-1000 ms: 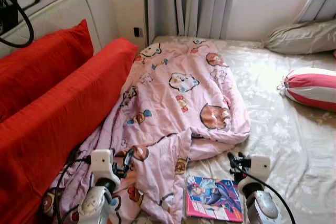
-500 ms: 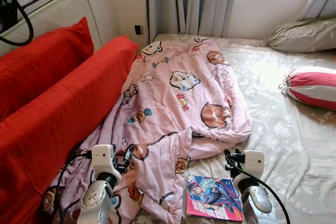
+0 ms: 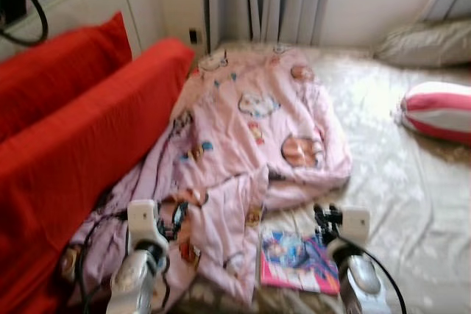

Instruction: Clean up the room

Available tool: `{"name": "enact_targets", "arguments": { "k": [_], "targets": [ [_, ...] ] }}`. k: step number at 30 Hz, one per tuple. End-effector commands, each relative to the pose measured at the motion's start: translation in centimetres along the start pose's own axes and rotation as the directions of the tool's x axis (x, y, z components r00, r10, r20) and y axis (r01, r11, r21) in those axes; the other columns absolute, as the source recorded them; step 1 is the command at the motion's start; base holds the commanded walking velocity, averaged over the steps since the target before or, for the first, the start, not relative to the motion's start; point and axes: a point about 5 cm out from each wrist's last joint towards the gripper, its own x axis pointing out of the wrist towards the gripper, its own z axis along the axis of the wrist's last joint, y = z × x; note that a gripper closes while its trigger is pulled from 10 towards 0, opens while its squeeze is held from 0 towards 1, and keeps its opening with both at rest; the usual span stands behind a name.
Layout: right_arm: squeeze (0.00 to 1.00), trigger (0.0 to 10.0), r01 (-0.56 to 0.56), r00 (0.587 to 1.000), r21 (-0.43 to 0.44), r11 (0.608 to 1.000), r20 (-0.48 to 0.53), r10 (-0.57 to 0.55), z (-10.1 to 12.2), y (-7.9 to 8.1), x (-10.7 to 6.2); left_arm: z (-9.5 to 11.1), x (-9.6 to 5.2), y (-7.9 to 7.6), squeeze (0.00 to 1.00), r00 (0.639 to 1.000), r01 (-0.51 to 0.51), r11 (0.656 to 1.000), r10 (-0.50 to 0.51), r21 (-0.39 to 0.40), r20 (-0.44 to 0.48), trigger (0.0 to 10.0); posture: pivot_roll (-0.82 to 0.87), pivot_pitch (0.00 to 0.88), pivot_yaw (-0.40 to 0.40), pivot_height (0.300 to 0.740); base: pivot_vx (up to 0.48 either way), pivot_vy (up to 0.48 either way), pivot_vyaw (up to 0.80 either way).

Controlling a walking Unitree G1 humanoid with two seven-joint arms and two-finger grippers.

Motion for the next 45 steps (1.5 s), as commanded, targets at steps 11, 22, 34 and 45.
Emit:
{"name": "enact_targets", "arguments": {
  "k": [11, 22, 34, 45],
  "targets": [
    [0.00, 10.0, 0.009, 0.999, -0.003, 1.000, -0.037, -0.009, -0.3, -0.3, 0.1, -0.5, -0.2, 0.1, 0.00, 1.000, -0.020, 1.000, 0.020, -0.023, -0.024, 10.0, 0.03, 0.046, -0.023, 0.640, 0.000, 0.000, 0.00],
    [0.00, 10.0, 0.019, 0.999, 0.015, 1.000, -0.035, -0.019, 0.2, -0.2, 0.7, -0.2, 0.2, 0.0, 0.00, 1.000, -0.020, 1.000, 0.020, -0.024, -0.020, 10.0, 0.04, 0.039, -0.022, 0.640, 0.000, 0.000, 0.00],
    [0.00, 10.0, 0.027, 0.998, 0.005, 1.000, -0.051, -0.027, 0.0, -0.3, 0.7, 0.1, 0.7, -0.2, 0.00, 1.000, -0.003, 1.000, 0.003, -0.015, -0.016, 10.0, 0.04, 0.026, -0.016, 0.640, 0.000, 0.000, 0.00],
    [0.00, 10.0, 0.030, 0.999, 0.023, 0.999, -0.034, -0.029, 0.2, -0.3, 0.8, 0.0, 0.8, -0.6, 0.00, 1.000, 0.006, 1.000, -0.007, -0.013, -0.023, 10.0, 0.03, 0.032, -0.015, 0.640, 0.084, 0.000, 0.00]
  ]
}}
